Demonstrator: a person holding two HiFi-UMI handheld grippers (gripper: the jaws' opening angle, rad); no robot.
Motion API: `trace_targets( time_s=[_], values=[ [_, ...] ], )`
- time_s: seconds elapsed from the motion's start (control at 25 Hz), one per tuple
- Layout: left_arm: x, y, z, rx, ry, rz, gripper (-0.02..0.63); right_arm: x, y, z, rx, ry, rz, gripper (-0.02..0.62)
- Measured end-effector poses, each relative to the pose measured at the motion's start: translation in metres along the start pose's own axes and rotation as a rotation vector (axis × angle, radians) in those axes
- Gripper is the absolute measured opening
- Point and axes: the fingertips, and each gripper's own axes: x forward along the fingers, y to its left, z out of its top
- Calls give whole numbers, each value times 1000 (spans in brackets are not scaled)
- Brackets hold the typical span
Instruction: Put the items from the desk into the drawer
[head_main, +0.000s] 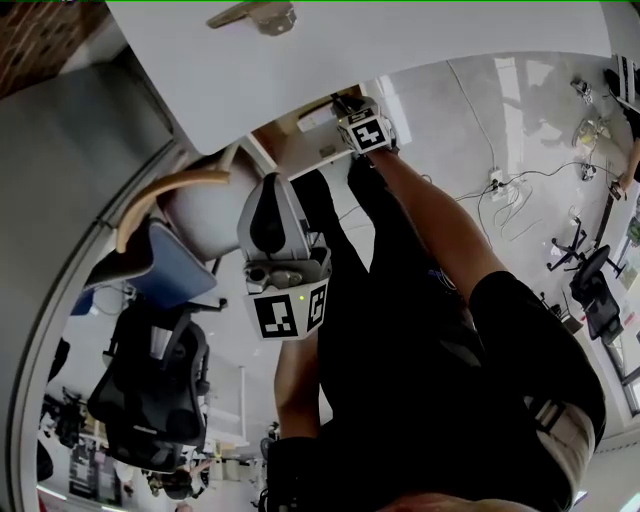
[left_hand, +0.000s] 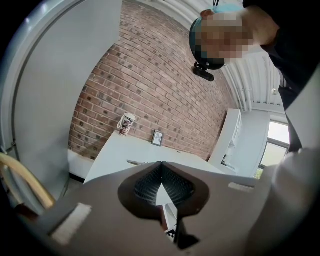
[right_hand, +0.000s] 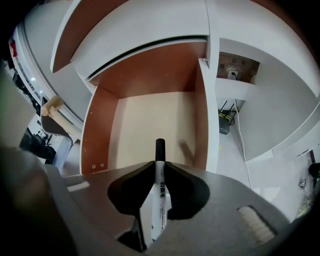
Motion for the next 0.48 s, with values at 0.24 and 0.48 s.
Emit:
trace_targets(
  time_s=[0.24, 0.48],
  values=[
    [3, 6, -8, -13, 9, 13, 8, 18, -5, -18, 17, 57, -19, 67],
    [3, 11, -16, -26, 16, 15, 8, 26, 4, -23, 57, 80, -7, 67]
  ],
)
